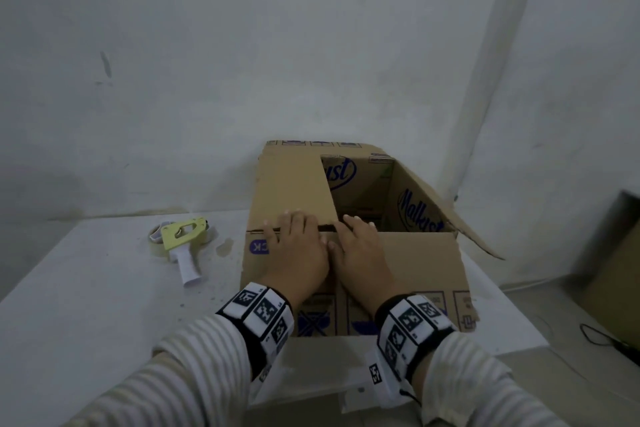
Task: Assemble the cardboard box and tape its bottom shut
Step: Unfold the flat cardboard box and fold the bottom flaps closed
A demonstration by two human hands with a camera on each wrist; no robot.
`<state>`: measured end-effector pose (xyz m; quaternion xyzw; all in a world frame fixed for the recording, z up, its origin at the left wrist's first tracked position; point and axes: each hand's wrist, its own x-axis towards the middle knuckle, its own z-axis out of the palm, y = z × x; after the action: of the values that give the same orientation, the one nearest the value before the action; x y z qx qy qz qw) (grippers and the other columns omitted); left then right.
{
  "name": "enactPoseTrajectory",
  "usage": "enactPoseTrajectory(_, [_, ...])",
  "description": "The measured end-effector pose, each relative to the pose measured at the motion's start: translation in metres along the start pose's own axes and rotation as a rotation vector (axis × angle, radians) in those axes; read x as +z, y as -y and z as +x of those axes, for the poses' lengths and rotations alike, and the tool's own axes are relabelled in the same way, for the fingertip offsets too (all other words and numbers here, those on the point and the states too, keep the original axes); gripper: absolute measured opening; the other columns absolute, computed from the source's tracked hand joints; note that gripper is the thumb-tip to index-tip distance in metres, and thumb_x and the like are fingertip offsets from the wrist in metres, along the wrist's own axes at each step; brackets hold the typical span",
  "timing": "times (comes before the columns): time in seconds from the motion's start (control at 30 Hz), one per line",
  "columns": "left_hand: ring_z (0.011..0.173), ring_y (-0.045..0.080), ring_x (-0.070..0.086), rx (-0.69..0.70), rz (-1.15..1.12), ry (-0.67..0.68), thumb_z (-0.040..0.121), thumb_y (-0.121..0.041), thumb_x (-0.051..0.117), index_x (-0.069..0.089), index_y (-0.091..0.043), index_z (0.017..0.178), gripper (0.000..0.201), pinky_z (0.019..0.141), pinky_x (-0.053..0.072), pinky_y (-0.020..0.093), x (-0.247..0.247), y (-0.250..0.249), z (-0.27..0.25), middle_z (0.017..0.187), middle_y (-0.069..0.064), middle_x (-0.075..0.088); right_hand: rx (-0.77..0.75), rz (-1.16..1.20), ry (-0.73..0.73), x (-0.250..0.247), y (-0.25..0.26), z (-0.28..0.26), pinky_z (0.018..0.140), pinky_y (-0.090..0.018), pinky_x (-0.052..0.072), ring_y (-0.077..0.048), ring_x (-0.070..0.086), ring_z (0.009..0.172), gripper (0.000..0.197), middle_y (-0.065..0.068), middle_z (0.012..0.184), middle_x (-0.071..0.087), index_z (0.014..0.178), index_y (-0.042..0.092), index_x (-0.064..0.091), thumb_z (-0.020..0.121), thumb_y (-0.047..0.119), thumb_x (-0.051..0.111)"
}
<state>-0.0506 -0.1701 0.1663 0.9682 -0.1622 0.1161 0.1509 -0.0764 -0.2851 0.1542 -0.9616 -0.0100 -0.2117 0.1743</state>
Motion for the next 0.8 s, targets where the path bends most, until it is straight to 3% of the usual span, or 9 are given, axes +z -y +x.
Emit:
enactPoseTrajectory(0.07, [0.146,0.029,0.01,-0.018,-0.004,0.023,0.097,-0.037,0.027,0.03,-0.015,0.14,0.048,0.117,0.001,0.057,0.003,-0.016,0.003,0.154,0.008,0.023,0.057,0.005,-0.005,-0.008,-0.017,-0.004,0.118,-0.043,0.012,-0.032,0.032,0.139,0.051,-0.017,0.146,0.041,0.136,0.006,0.049,0.093,0.033,0.041])
enactPoseTrajectory(0.17, [0.147,0.031,0.006,-0.042,0.002,0.051,0.096,-0.046,0.024,0.025,-0.014,0.144,0.057,0.115,-0.001,0.058,0.005,-0.037,0.009,0.156,0.009,0.018,0.168,0.006,-0.065,-0.027,-0.047,-0.012,0.116,-0.042,0.02,-0.032,0.033,0.137,0.054,-0.017,0.146,0.041,0.137,0.007,0.047,0.092,0.037,0.049])
enactPoseTrajectory(0.3, [0.148,0.031,0.005,-0.102,0.011,0.035,0.096,-0.05,0.022,0.019,-0.011,0.149,0.065,0.115,0.0,0.058,0.008,-0.063,0.016,0.158,0.01,0.016,0.346,0.09,-0.181,-0.05,-0.085,-0.026,0.113,-0.043,0.025,-0.032,0.032,0.134,0.054,-0.017,0.143,0.038,0.134,0.007,0.048,0.088,0.034,0.058])
enactPoseTrajectory(0.43, [0.147,0.03,0.008,-0.174,0.012,-0.002,0.097,-0.05,0.021,0.019,-0.012,0.15,0.066,0.116,0.002,0.055,0.019,-0.08,0.02,0.158,0.01,0.017,0.47,0.227,-0.163,-0.059,-0.119,-0.038,0.11,-0.045,0.03,-0.033,0.028,0.13,0.059,-0.016,0.14,0.03,0.133,0.011,0.041,0.085,0.039,0.062])
enactPoseTrajectory(0.57, [0.145,0.031,0.015,-0.179,0.048,-0.075,0.097,-0.048,0.024,0.024,-0.009,0.148,0.064,0.116,0.008,0.054,0.028,-0.081,0.015,0.155,0.012,0.024,0.49,0.366,-0.087,-0.065,-0.136,-0.043,0.105,-0.044,0.039,-0.029,0.033,0.127,0.067,-0.012,0.138,0.029,0.14,0.019,0.029,0.086,0.046,0.058])
enactPoseTrajectory(0.67, [0.143,0.031,0.018,-0.174,0.049,-0.093,0.097,-0.047,0.026,0.027,-0.009,0.146,0.062,0.116,0.009,0.053,0.03,-0.08,0.013,0.153,0.012,0.027,0.457,0.349,-0.036,-0.068,-0.139,-0.042,0.112,-0.046,0.033,-0.03,0.021,0.14,0.076,-0.013,0.153,0.015,0.149,0.016,0.015,0.089,0.044,0.053])
enactPoseTrajectory(0.8, [0.146,0.029,0.013,-0.195,0.059,-0.044,0.097,-0.048,0.022,0.022,-0.011,0.148,0.063,0.117,0.005,0.05,0.028,-0.079,0.014,0.156,0.011,0.021,0.368,0.314,-0.032,-0.075,-0.132,-0.039,0.115,-0.035,0.024,-0.029,0.008,0.147,0.077,-0.015,0.159,-0.002,0.152,0.014,0.008,0.093,0.032,0.053])
